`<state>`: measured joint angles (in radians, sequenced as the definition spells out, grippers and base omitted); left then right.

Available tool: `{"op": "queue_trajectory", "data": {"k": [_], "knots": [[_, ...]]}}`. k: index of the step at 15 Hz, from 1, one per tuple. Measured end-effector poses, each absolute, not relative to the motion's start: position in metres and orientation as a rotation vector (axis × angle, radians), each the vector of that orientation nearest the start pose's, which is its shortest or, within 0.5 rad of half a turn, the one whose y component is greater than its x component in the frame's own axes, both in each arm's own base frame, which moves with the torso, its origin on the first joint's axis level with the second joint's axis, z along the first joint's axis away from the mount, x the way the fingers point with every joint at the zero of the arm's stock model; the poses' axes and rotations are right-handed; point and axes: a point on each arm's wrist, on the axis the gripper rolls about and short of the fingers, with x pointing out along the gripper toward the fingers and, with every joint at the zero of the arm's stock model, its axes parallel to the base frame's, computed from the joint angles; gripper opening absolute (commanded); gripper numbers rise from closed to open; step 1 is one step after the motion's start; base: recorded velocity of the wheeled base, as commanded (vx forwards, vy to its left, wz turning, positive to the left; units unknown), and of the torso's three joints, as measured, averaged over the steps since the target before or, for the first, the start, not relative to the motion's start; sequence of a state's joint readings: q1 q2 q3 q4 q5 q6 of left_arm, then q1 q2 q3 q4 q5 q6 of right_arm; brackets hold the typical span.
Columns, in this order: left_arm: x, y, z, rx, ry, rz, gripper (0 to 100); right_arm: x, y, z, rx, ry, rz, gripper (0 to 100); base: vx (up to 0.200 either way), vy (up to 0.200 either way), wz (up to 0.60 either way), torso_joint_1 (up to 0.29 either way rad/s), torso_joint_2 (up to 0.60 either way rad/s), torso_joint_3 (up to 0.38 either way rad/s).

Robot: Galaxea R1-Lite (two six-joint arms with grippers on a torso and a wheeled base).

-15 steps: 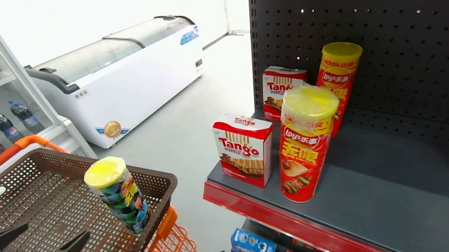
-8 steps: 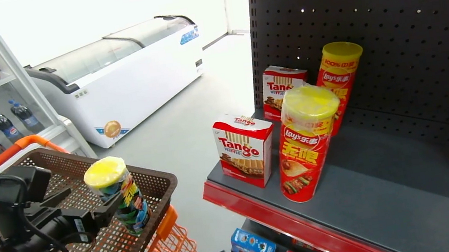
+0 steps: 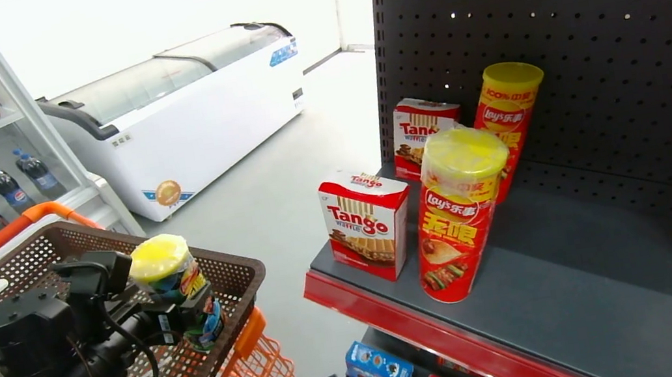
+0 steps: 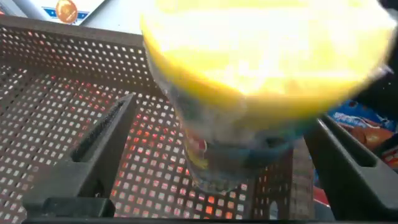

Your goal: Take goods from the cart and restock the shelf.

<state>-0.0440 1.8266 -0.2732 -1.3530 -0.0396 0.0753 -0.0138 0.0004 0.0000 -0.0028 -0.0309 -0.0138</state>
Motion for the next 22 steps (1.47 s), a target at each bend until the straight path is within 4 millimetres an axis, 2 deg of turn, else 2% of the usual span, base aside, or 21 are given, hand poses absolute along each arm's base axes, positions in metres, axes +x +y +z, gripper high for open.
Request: {"op": "queue_trajectory", "data": {"k": [8,9,12,17,22], "knots": [[0.290,-0.014,0.085,0.074,0.185,-0.092,100,-0.023,0.000,0.076,-0.014,-0.002,-0.045,100,0.000,0.000,0.00,0.000,0.00,0.000],[0.293,-0.016,0.084,0.075,0.178,-0.095,0,-0.023,0.000,0.076,-0.014,-0.002,-0.045,100,0.000,0.000,0.00,0.000,0.00,0.000],[0.296,-0.018,0.083,0.097,0.172,-0.105,0,-0.023,0.000,0.076,-0.014,-0.002,-0.045,100,0.000,0.000,0.00,0.000,0.00,0.000],[0.284,-0.020,0.090,0.121,0.181,-0.140,0,-0.023,0.000,0.076,-0.014,-0.002,-0.045,100,0.000,0.000,0.00,0.000,0.00,0.000],[0.280,-0.021,0.123,0.116,0.023,-0.148,0,-0.023,0.000,0.076,-0.014,-0.002,-0.044,100,0.000,0.000,0.00,0.000,0.00,0.000]]}}
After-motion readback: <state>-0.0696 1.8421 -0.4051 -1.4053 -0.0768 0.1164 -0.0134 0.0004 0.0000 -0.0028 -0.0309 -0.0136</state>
